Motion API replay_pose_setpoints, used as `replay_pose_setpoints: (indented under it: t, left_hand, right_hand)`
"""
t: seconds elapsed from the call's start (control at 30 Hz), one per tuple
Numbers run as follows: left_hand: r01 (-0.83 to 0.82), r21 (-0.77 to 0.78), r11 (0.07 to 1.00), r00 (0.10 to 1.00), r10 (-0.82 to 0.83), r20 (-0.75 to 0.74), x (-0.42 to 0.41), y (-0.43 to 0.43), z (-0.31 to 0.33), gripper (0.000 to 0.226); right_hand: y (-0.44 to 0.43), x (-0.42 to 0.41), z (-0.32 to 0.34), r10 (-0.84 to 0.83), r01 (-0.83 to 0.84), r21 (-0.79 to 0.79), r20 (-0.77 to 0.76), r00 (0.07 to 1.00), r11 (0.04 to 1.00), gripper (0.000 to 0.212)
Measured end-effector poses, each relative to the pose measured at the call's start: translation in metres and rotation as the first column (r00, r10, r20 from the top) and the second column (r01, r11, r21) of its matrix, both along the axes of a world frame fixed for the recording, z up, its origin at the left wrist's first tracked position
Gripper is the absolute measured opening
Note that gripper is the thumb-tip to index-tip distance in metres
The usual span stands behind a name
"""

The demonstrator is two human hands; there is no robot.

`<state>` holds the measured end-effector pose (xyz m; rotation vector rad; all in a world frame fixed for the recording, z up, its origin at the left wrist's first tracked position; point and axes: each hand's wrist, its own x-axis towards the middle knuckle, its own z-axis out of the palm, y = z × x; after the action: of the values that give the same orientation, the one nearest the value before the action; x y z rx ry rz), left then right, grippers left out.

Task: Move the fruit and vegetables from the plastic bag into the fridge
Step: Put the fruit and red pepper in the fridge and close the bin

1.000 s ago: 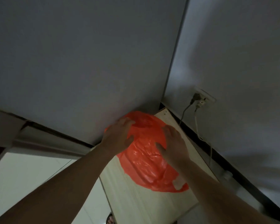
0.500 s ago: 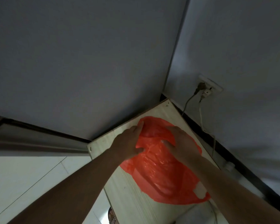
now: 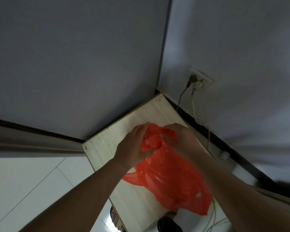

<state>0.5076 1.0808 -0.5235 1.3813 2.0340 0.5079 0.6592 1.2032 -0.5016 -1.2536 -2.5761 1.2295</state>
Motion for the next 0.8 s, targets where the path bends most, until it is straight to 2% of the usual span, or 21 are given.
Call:
replay_pose_setpoints:
  t: [0.17, 0.3, 0.43, 0.53, 0.67, 0.8]
  left_hand:
    - [-0.034, -0.006, 0.999, 0.999, 0.034, 0.04, -0.008, 0.008, -0.001, 0.066]
    - [-0.018, 0.011, 1.0, 0.997, 0.017, 0.076, -0.019, 0.01, 0.0, 0.059]
    - [0.011, 0.06, 0.998, 0.999, -0.013, 0.037, -0.031, 0.011, 0.006, 0.057]
    - [0.095, 0.149, 0.984, 0.995, -0.097, 0.005, -0.042, 0.012, 0.013, 0.055]
    - [0.257, 0.212, 0.943, 0.964, -0.235, -0.124, -0.052, 0.008, 0.018, 0.043]
    - [0.403, 0.113, 0.908, 0.902, -0.373, -0.218, -0.053, 0.003, 0.012, 0.058]
  right_hand:
    - [0.006, 0.001, -0.001, -0.02, 0.021, 0.046, -0.026, 0.999, 0.999, 0.03]
    - [0.001, 0.012, 0.001, 0.041, -0.039, 0.139, -0.009, 0.999, 0.989, 0.033]
    - [0.002, 0.006, 0.003, 0.076, -0.08, 0.196, 0.027, 0.997, 0.977, 0.028]
    - [0.008, -0.007, -0.003, 0.07, -0.076, 0.193, 0.036, 0.997, 0.978, 0.026]
    - [0.013, -0.024, -0.012, 0.039, -0.047, 0.205, 0.042, 0.998, 0.978, 0.022]
    - [0.019, -0.033, -0.02, 0.065, -0.062, 0.229, -0.004, 0.998, 0.971, 0.017]
